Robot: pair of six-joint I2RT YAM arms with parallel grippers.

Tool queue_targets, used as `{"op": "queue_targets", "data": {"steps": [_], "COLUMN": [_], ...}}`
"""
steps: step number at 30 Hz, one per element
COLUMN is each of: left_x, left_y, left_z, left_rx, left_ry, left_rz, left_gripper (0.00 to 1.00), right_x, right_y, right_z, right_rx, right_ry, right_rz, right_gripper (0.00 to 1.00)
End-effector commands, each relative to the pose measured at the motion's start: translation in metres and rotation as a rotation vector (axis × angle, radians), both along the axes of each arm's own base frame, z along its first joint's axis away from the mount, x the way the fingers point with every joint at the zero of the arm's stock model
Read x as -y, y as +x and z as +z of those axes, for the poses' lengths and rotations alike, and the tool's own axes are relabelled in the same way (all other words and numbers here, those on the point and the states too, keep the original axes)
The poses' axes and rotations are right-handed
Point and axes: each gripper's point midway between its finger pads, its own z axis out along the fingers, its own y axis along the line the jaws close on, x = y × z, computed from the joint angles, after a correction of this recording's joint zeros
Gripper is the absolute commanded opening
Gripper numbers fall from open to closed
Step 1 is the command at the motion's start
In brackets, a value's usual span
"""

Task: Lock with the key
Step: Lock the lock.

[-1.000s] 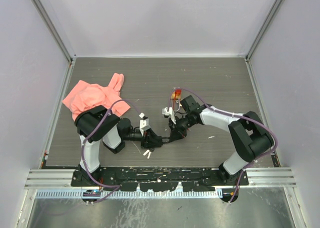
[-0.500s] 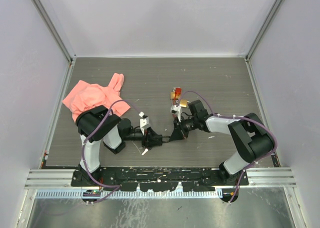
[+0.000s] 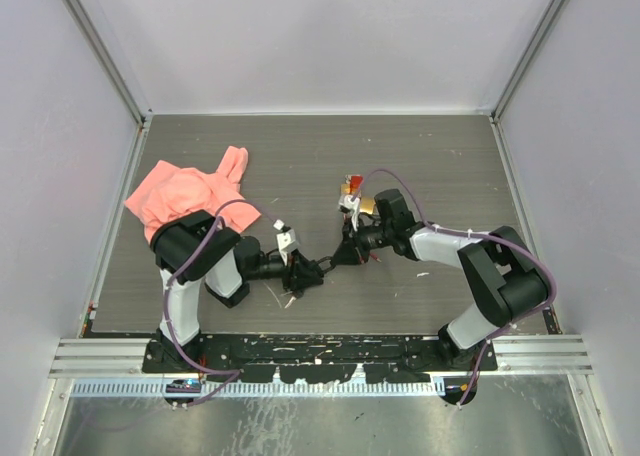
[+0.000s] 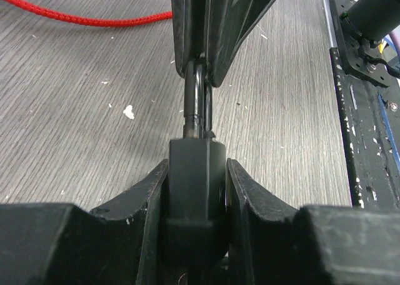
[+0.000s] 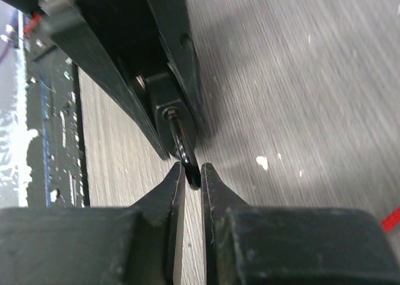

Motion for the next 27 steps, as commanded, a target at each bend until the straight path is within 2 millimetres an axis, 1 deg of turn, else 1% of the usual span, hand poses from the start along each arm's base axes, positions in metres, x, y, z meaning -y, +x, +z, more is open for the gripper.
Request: {"op": "queue_targets", "data": {"steps": [1, 3, 5, 7, 9, 11, 14, 18, 21, 23, 25, 27], "left_x": [0.013, 0.014, 0.015, 0.016, 0.014, 0.011, 0.005, -0.004, -0.008, -0.007, -0.006, -0.005], "left_y": [0.000, 0.001, 0.002, 0.004, 0.006, 0.009, 0.011, 0.015, 0.018, 0.019, 0.021, 0.024], "left_z": [-0.019, -0.018, -0.015, -0.011, -0.008, -0.007, -0.009, -0.009, -0.008, -0.006, -0.005, -0.004], "left_rx": [0.028, 0.028, 0.034, 0.044, 0.050, 0.053, 0.056, 0.064, 0.073, 0.079, 0.083, 0.087], "left_ry": [0.052, 0.048, 0.042, 0.035, 0.030, 0.031, 0.037, 0.042, 0.044, 0.040, 0.036, 0.035], "left_rz": [-0.015, -0.015, -0.016, -0.013, -0.003, 0.007, 0.017, 0.034, 0.047, 0.044, 0.045, 0.052], "left_gripper": [0.00, 0.00, 0.00, 0.00, 0.00, 0.00, 0.00, 0.00, 0.00, 0.00, 0.00, 0.00], "right_x": [-0.063, -0.064, -0.066, -0.066, -0.063, -0.055, -0.040, -0.019, -0.007, -0.006, -0.010, -0.014], "right_y": [-0.029, -0.035, -0.043, -0.049, -0.051, -0.053, -0.056, -0.047, -0.049, -0.052, -0.054, -0.052], "right_z": [0.119, 0.120, 0.116, 0.108, 0.094, 0.076, 0.058, 0.045, 0.031, 0.022, 0.014, 0.011], "right_rx": [0.197, 0.178, 0.156, 0.129, 0.123, 0.157, 0.193, 0.259, 0.238, 0.216, 0.193, 0.172], "right_ry": [0.387, 0.406, 0.401, 0.385, 0.340, 0.256, 0.133, -0.019, -0.104, -0.129, -0.144, -0.157], "right_rz": [0.314, 0.331, 0.350, 0.365, 0.377, 0.407, 0.432, 0.426, 0.437, 0.438, 0.435, 0.418], "right_gripper": [0.01, 0.01, 0.01, 0.01, 0.01, 0.01, 0.01, 0.01, 0.01, 0.01, 0.01, 0.01]}}
